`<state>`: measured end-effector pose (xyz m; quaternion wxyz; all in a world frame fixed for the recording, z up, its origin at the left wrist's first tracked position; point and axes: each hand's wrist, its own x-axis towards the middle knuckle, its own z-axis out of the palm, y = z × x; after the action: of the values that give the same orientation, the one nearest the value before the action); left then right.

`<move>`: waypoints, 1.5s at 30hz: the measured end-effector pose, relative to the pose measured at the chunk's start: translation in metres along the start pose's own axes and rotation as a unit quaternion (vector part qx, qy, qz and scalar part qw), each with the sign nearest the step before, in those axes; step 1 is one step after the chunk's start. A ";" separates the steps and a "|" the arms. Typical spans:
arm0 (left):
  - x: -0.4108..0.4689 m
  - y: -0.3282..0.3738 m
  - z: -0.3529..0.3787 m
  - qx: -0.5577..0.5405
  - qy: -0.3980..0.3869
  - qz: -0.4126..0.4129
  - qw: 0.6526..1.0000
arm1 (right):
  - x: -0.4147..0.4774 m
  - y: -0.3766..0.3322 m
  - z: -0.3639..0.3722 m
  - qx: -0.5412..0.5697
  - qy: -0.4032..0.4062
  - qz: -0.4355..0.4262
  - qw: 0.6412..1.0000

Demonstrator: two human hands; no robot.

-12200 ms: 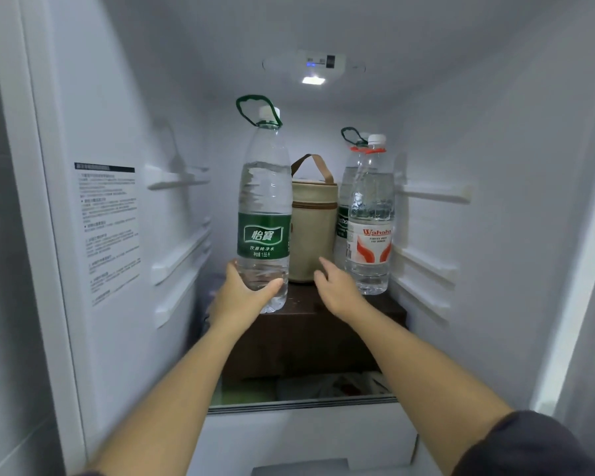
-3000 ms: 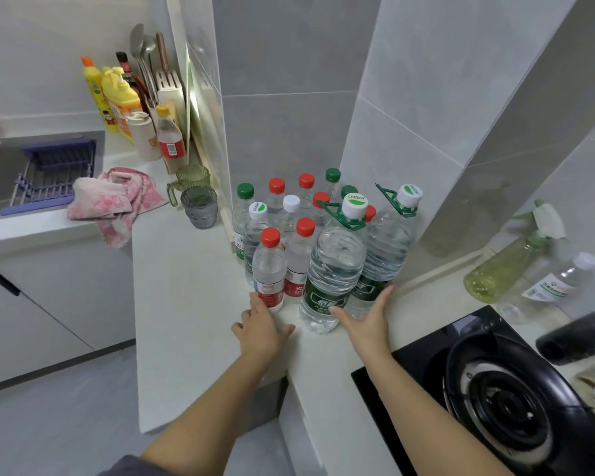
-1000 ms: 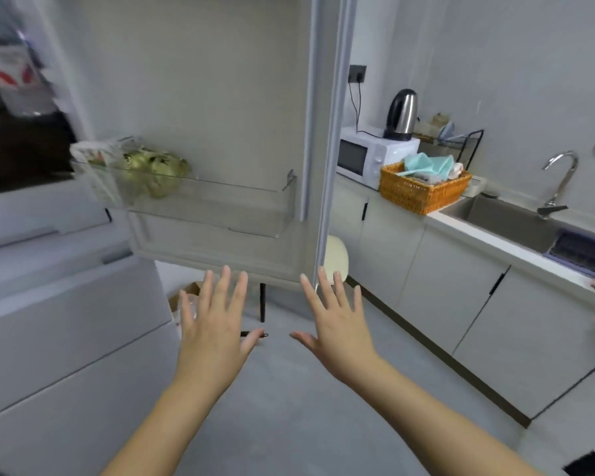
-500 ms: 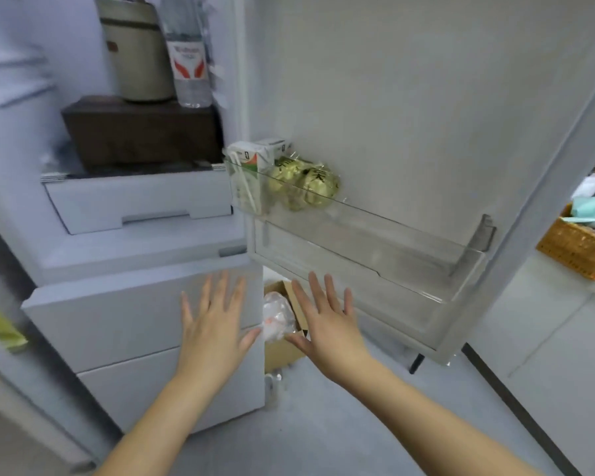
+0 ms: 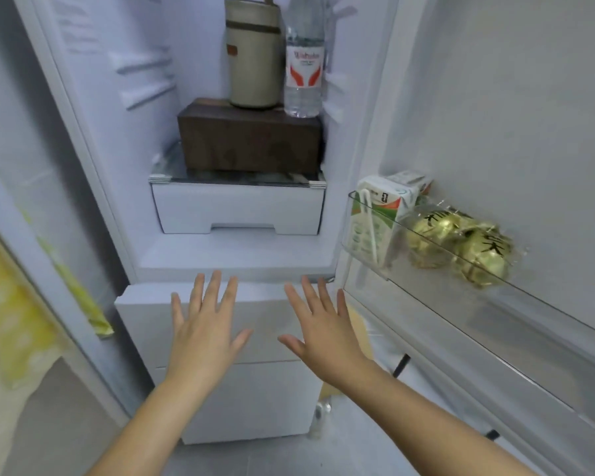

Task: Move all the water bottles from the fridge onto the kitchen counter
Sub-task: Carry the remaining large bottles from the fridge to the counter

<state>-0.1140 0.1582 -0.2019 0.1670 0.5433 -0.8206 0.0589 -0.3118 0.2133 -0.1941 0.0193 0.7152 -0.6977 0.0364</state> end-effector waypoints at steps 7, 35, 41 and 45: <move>0.083 -0.069 0.008 -0.010 -0.011 0.019 1.000 | 0.106 -0.032 -0.006 0.006 0.030 0.037 0.999; 0.443 -0.072 -0.063 0.016 0.109 0.117 0.987 | 0.348 0.023 -0.119 -0.014 0.205 0.181 0.962; 0.466 -0.081 -0.055 -0.004 0.030 0.066 0.997 | 0.357 0.030 -0.139 -0.041 0.223 0.178 0.957; 0.469 -0.082 -0.052 -0.018 0.040 0.069 0.997 | 0.376 0.035 -0.165 0.077 0.312 0.200 0.926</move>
<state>-0.1942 -0.2698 -0.0018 0.2047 0.4795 -0.8498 0.0772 -0.3425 -0.1495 -0.0004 0.1727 0.5124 -0.7802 0.3146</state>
